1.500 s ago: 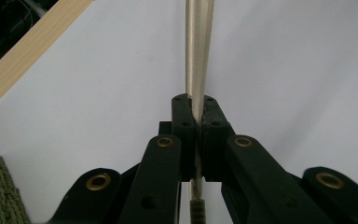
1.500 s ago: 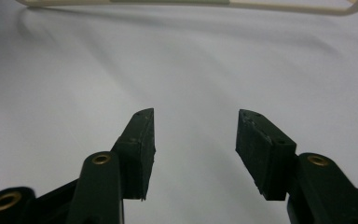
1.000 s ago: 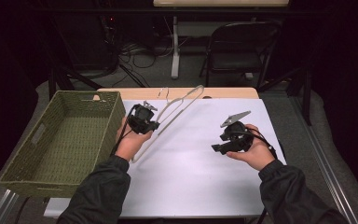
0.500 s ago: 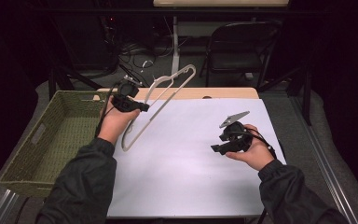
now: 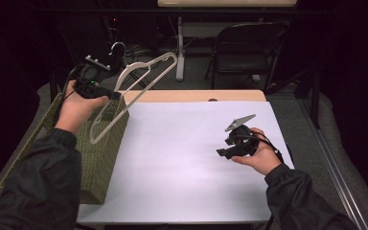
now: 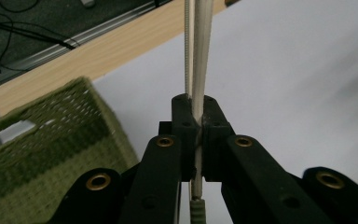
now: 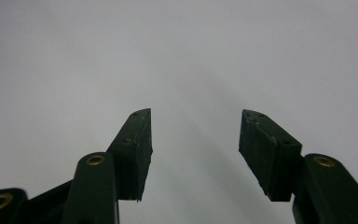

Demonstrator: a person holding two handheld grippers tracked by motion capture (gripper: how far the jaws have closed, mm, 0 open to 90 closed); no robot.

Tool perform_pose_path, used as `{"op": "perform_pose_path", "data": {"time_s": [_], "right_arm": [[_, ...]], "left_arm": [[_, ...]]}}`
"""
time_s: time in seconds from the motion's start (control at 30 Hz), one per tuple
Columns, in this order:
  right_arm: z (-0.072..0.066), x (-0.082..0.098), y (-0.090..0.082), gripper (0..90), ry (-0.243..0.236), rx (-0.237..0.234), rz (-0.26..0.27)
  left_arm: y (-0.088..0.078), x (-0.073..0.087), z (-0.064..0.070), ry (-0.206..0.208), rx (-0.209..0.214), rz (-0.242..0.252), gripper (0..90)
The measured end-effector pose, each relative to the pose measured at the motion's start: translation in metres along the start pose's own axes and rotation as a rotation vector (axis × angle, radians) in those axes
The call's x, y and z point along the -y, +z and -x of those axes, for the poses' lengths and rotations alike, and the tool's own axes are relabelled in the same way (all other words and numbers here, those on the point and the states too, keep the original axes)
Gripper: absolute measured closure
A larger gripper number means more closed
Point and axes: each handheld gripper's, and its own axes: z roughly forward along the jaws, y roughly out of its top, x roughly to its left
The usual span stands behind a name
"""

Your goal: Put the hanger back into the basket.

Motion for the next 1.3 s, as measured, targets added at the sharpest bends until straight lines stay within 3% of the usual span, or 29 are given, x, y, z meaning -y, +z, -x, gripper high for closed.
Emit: {"op": "perform_pose_path", "data": {"time_s": [0.13,0.2,0.23,0.3,0.33,0.53,0.57,0.7,0.73,0.8,0.87,1.07,1.3], "right_arm": [[0.000,0.001,0.002,44.0,0.003,0.006,0.004],[0.000,0.000,0.001,44.0,0.000,0.006,-0.009],[0.000,0.001,0.003,44.0,0.004,0.010,0.001],[0.000,0.001,0.004,44.0,0.006,0.010,0.000],[0.000,0.000,0.003,44.0,-0.001,0.009,-0.036],[-0.002,-0.002,0.009,44.1,0.003,0.014,-0.015],[-0.003,-0.003,0.008,44.0,-0.002,0.012,-0.035],[-0.004,-0.003,0.011,44.1,0.001,0.011,-0.013],[-0.004,-0.004,0.009,44.0,-0.005,0.014,-0.041],[-0.004,-0.004,0.011,44.1,0.001,0.015,-0.040],[-0.004,-0.004,0.012,44.1,0.003,0.015,-0.030],[-0.006,-0.005,0.012,44.1,-0.007,0.018,-0.044],[-0.004,0.000,0.013,44.2,0.005,0.015,-0.035]], "left_arm": [[-0.009,0.033,-0.025,0.055,-0.018,-0.050,87.5],[-0.014,0.053,-0.040,0.062,-0.015,-0.063,87.5],[-0.019,0.072,-0.053,0.061,-0.013,-0.074,87.5],[-0.023,0.082,-0.060,0.054,-0.024,-0.077,87.5],[-0.026,0.091,-0.067,0.044,-0.021,-0.081,87.5],[-0.051,0.142,-0.102,0.008,-0.006,-0.023,87.5],[-0.054,0.149,-0.106,0.012,-0.008,-0.020,87.4],[-0.063,0.173,-0.114,-0.001,-0.003,0.001,87.5],[-0.063,0.178,-0.114,-0.003,-0.002,0.005,87.5],[-0.060,0.188,-0.115,0.011,-0.001,0.010,87.4],[-0.058,0.190,-0.116,0.014,-0.001,0.007,87.4],[-0.043,0.200,-0.116,0.011,0.010,-0.032,87.4],[-0.014,0.220,-0.115,-0.006,0.033,-0.074,87.4]]}}
